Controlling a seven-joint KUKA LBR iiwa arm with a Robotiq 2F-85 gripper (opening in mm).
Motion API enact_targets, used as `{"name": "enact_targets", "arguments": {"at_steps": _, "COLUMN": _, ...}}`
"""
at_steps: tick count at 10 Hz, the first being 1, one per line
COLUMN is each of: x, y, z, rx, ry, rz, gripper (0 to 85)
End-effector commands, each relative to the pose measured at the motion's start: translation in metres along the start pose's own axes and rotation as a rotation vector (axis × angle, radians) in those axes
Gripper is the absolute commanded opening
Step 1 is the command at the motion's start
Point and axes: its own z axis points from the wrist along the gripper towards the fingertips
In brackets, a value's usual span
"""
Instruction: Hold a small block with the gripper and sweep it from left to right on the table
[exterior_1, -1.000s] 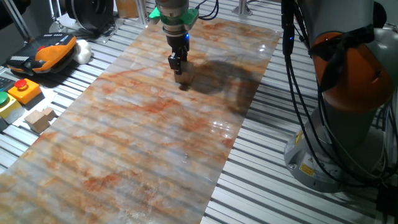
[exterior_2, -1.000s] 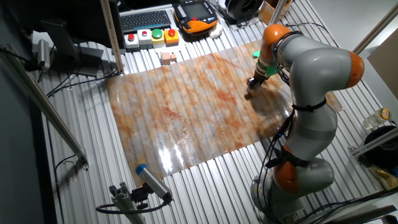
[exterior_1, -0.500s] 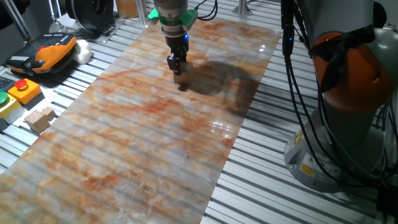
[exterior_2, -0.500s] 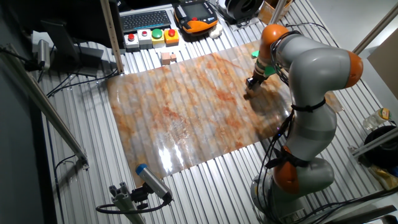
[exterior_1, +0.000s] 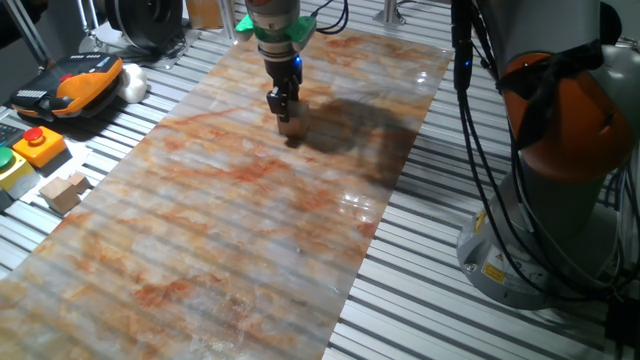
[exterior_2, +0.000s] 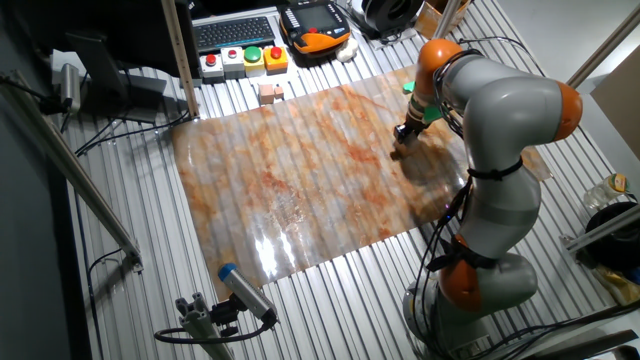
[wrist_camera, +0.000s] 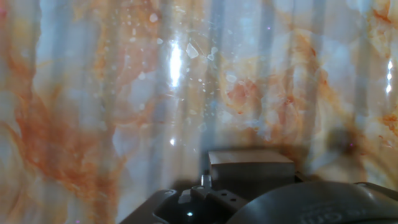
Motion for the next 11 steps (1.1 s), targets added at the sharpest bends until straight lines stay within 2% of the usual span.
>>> {"name": "enact_targets", "arguments": {"at_steps": 1, "x": 0.0, "y": 0.001, "z": 0.0, "rx": -0.002, "ry": 0.0, "rz": 0.0, "gripper": 0.0}}
{"name": "enact_targets", "arguments": {"at_steps": 11, "x": -0.004, "y": 0.018, "z": -0.004, "rx": 0.0, "ry": 0.011, "rz": 0.021, "gripper": 0.0}}
